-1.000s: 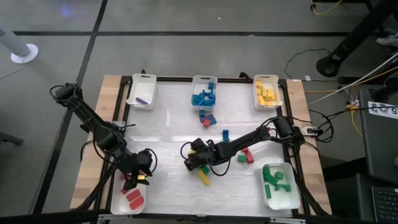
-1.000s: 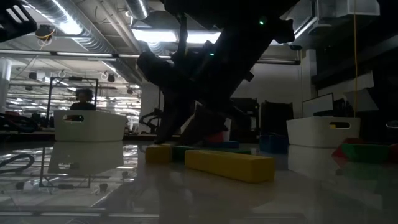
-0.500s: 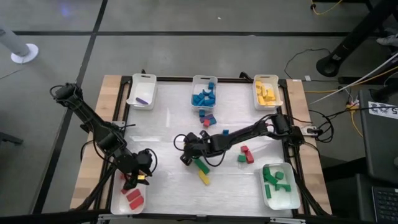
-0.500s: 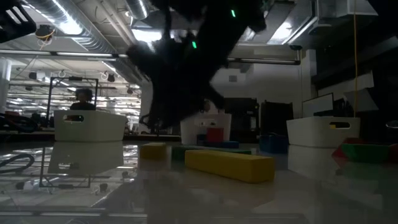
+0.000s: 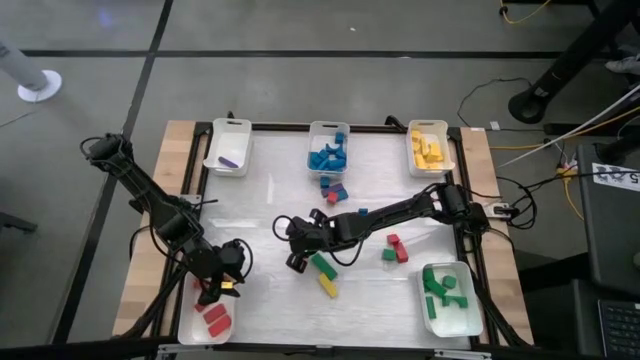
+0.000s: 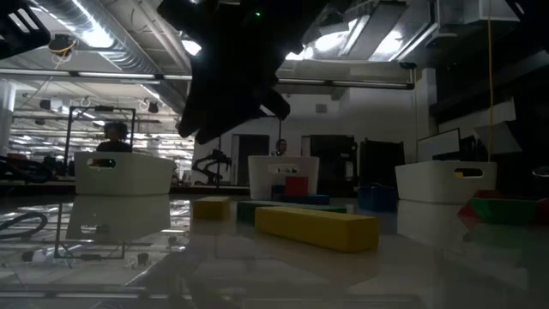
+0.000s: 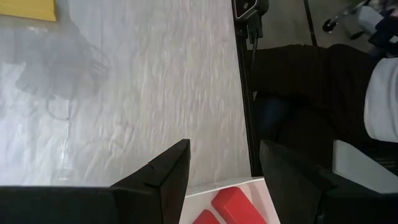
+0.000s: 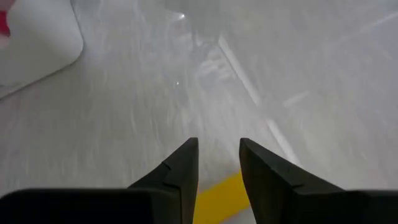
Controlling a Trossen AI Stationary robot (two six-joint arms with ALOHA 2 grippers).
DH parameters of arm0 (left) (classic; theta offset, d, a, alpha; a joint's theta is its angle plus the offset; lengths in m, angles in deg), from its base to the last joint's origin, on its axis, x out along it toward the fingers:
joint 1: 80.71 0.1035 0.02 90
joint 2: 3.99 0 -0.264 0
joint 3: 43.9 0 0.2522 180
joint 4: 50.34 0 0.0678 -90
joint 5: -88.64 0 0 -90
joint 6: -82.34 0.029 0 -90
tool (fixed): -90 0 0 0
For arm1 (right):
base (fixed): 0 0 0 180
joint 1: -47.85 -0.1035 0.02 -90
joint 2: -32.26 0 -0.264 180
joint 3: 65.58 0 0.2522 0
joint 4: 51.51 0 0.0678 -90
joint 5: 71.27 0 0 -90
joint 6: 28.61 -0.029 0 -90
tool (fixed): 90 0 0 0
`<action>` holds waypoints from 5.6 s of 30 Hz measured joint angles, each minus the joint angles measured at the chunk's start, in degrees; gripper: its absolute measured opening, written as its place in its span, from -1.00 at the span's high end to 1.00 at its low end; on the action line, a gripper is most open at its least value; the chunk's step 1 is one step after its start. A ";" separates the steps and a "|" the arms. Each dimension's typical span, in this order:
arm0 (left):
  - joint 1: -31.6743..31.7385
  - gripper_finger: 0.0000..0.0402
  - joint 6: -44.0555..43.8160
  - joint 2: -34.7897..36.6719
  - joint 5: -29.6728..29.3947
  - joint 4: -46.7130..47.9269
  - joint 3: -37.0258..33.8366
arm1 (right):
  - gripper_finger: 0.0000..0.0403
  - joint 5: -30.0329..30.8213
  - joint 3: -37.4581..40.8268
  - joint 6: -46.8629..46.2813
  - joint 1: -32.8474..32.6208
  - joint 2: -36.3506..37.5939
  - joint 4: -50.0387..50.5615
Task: Sort blocks
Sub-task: Put the yellow block into the top right white bin, then put the green block into the bottom right white bin
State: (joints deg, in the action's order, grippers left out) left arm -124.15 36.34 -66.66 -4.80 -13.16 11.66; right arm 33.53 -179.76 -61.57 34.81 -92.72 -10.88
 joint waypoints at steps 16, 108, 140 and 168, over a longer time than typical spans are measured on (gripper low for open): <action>-0.09 0.09 2.97 0.00 -0.24 0.00 0.00 | 0.17 -6.04 0.00 -0.96 -0.02 0.05 0.33; 0.15 0.09 10.17 -0.68 -18.90 2.11 -0.02 | 0.36 0.88 1.20 -2.41 18.64 9.16 32.50; 27.58 0.09 34.38 -24.17 -15.06 -39.57 -0.07 | 0.38 12.65 14.34 8.21 54.77 15.63 62.95; 35.39 0.09 53.29 -34.71 10.01 -46.69 -0.02 | -0.23 15.65 19.54 12.93 57.70 15.56 58.39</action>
State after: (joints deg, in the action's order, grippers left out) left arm -88.76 89.63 -101.37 5.21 -59.85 11.64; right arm 49.18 -160.22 -48.64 92.51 -77.16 47.51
